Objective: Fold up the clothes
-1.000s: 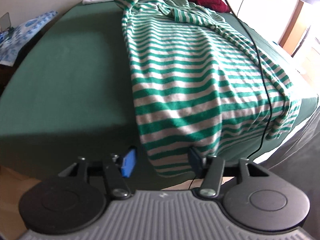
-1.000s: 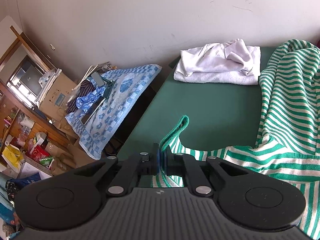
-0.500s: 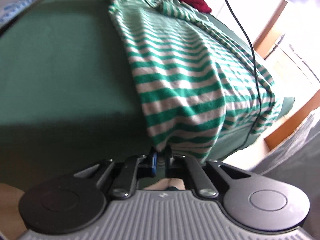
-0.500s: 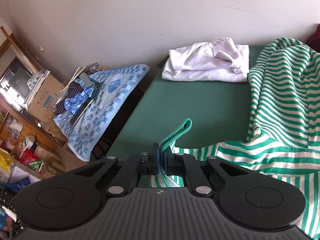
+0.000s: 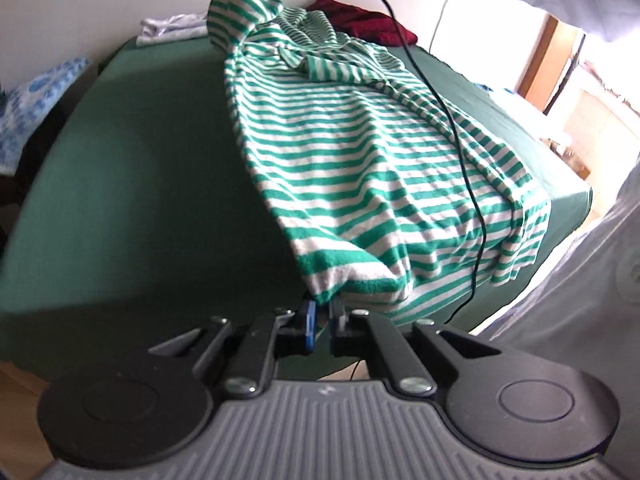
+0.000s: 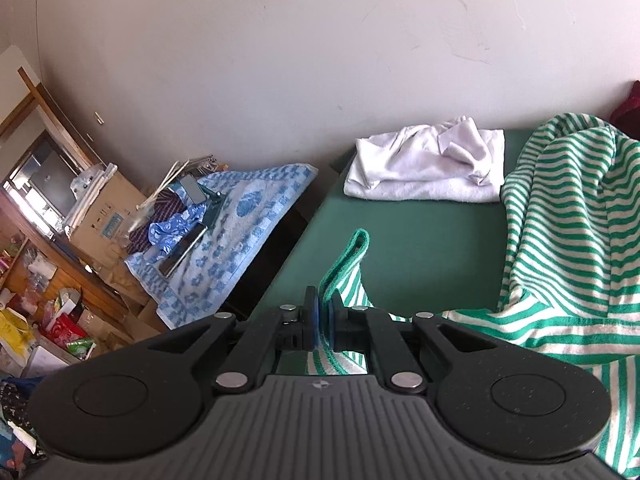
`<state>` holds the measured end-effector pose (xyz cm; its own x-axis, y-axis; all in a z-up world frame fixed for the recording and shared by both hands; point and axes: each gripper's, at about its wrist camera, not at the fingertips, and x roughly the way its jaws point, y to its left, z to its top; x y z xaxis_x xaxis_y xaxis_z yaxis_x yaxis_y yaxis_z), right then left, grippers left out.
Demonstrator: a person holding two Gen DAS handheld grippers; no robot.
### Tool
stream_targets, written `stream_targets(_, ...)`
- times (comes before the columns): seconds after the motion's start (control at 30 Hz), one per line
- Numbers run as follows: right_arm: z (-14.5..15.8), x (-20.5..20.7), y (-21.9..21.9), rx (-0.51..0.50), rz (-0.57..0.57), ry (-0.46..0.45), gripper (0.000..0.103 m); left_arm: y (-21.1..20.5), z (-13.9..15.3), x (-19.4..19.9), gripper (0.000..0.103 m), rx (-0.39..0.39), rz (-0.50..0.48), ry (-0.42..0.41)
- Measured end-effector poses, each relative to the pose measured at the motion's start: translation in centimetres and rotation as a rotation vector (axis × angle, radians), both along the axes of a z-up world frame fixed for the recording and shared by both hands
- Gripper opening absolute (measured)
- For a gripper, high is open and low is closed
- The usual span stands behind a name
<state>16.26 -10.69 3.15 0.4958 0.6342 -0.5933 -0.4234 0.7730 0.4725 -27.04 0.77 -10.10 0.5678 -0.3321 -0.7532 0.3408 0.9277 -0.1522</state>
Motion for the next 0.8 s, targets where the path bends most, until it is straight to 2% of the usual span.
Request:
stream_targets(0.47, 0.5, 1.1, -8.7, 0.103, -0.062, 0.037, 0.004, -7.4, 1.6, 1.2, 0.0, 0.124, -0.11, 0.018)
stream_targets(0.8, -1.0, 1.8, -14.9, 0.149, -0.117, 0.08, 0.004, -10.8, 1.7, 2.0, 0.0, 0.142, -0.161, 0.045)
